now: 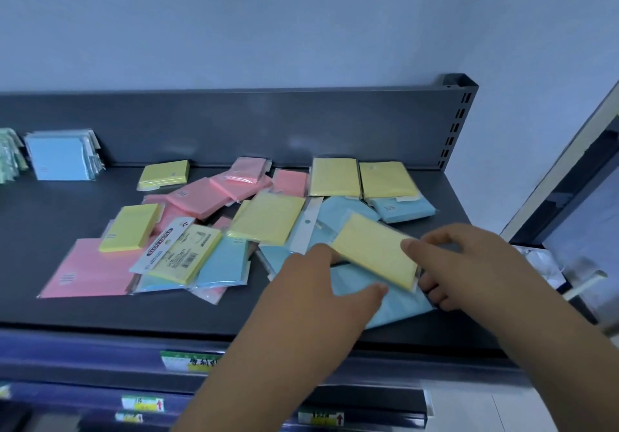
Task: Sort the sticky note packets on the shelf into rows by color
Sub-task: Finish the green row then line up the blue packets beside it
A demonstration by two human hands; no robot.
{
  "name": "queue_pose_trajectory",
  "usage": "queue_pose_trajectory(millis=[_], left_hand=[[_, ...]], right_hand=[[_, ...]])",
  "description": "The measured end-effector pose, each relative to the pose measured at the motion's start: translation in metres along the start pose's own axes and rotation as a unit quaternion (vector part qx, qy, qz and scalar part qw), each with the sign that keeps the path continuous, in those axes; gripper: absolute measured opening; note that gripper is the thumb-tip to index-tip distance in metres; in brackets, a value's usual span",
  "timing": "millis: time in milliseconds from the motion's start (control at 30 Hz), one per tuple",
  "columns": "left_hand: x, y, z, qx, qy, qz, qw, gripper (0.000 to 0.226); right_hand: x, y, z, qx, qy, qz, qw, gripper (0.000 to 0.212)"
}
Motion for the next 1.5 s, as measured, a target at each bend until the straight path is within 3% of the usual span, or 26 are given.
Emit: queue_pose_trajectory(millis=[100, 300, 467, 600, 667, 800, 967, 1200, 1400, 1500], left_hand=[[-0.004, -0.002, 0.001, 0.098, 0.012, -0.017, 0.995, 0.034], [-0.001, -0.004, -0.015, 0.111, -0.006, -0.052, 0.992, 0.042], [0.0, -0.004, -0.039, 0.139, -0.031, -0.041, 0.989, 0.036], [-0.003, 0.002, -0.058, 0.163, -0.092, -0.084, 0.979, 0.028], [-0.005, 0.009, -0.065, 0.18, -0.121, -0.12, 0.969, 0.027], [-0.009, 0.021, -0.071, 0.193, -0.155, -0.185, 0.951, 0.026], [-0.018, 0.027, -0.061, 0.178, -0.143, -0.221, 0.948, 0.034], [-0.028, 0.045, -0.029, 0.223, -0.117, -0.256, 0.933, 0.032], [-0.035, 0.083, 0.002, 0.246, -0.14, -0.249, 0.926, 0.03], [-0.038, 0.111, 0.023, 0.257, -0.165, -0.227, 0.925, 0.026]], right_hand=[[-0.002, 0.005, -0.003, -0.101, -0.02, -0.001, 0.995, 0.026], [0.007, 0.014, -0.023, -0.234, -0.041, 0.003, 0.971, 0.002], [0.013, 0.036, -0.032, -0.369, -0.024, -0.007, 0.929, 0.024], [0.013, 0.049, -0.023, -0.44, 0.038, -0.031, 0.897, 0.04], [0.012, 0.049, -0.014, -0.435, 0.064, -0.023, 0.898, 0.04], [0.006, 0.035, 0.007, -0.402, 0.086, -0.019, 0.911, 0.013], [-0.007, 0.018, 0.027, -0.312, 0.102, -0.026, 0.944, 0.014], [-0.015, -0.012, 0.049, -0.264, 0.129, -0.007, 0.956, 0.02], [-0.017, -0.046, 0.072, -0.249, 0.132, -0.018, 0.959, 0.014], [-0.013, -0.07, 0.09, -0.246, 0.128, -0.029, 0.96, 0.024]])
Point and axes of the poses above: each hand's wrist, its own x-axis away from the middle knuckle, its own y-axis out of the back of the hand, z = x × y, the point moved 1 cm from there along -x, towards the middle knuckle, and after that the axes turned 6 degrees about z, right-handed, at the moved point
